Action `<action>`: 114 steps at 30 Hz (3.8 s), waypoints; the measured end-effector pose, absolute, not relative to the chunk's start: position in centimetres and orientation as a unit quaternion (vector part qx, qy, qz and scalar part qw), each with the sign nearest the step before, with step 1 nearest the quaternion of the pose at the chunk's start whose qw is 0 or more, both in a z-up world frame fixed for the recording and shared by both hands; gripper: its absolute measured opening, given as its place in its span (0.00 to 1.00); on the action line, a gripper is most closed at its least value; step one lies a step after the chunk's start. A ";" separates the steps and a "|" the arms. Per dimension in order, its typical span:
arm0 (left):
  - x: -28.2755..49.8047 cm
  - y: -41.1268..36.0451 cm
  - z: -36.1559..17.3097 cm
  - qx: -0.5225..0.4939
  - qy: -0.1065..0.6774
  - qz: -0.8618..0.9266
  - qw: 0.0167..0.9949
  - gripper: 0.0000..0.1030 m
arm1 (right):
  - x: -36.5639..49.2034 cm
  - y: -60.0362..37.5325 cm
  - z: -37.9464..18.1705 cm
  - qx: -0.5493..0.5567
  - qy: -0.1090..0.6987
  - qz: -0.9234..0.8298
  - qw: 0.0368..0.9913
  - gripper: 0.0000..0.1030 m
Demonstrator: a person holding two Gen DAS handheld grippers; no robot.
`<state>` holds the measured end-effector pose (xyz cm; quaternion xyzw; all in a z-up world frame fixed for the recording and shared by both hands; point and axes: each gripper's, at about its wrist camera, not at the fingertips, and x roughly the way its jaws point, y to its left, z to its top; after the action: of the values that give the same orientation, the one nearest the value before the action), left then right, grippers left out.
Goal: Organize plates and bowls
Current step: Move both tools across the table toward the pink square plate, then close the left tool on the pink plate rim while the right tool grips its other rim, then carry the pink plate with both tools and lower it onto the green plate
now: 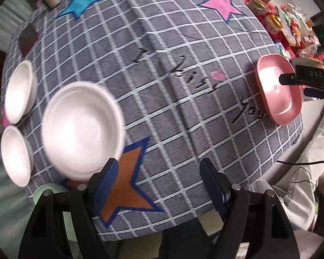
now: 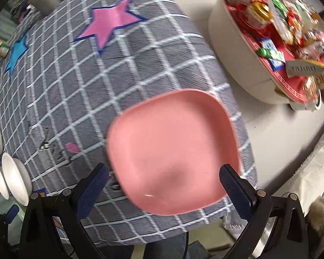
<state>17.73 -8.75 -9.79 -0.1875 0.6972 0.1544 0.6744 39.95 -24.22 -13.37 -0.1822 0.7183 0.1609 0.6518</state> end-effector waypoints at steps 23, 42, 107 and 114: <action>32.0 -17.6 -15.6 -0.203 0.701 0.127 0.672 0.78 | 43.0 -28.9 -13.7 -0.286 0.675 0.141 0.666 1.00; 26.4 -13.1 -16.6 -0.190 0.714 0.171 0.652 0.78 | 37.5 -23.1 -14.6 -0.341 0.668 0.207 0.628 1.00; 6.6 3.3 -21.3 -0.274 0.689 0.233 0.629 0.41 | 24.7 -7.4 -16.2 -0.328 0.737 0.353 0.474 0.32; 5.1 2.6 -19.6 -0.267 0.689 0.216 0.638 0.40 | 22.1 -3.9 -16.6 -0.330 0.743 0.348 0.468 0.32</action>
<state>5.06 2.56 -19.60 -0.2673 0.6891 0.2164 0.6379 22.10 -3.93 -16.57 -0.3300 0.7426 0.3477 0.4677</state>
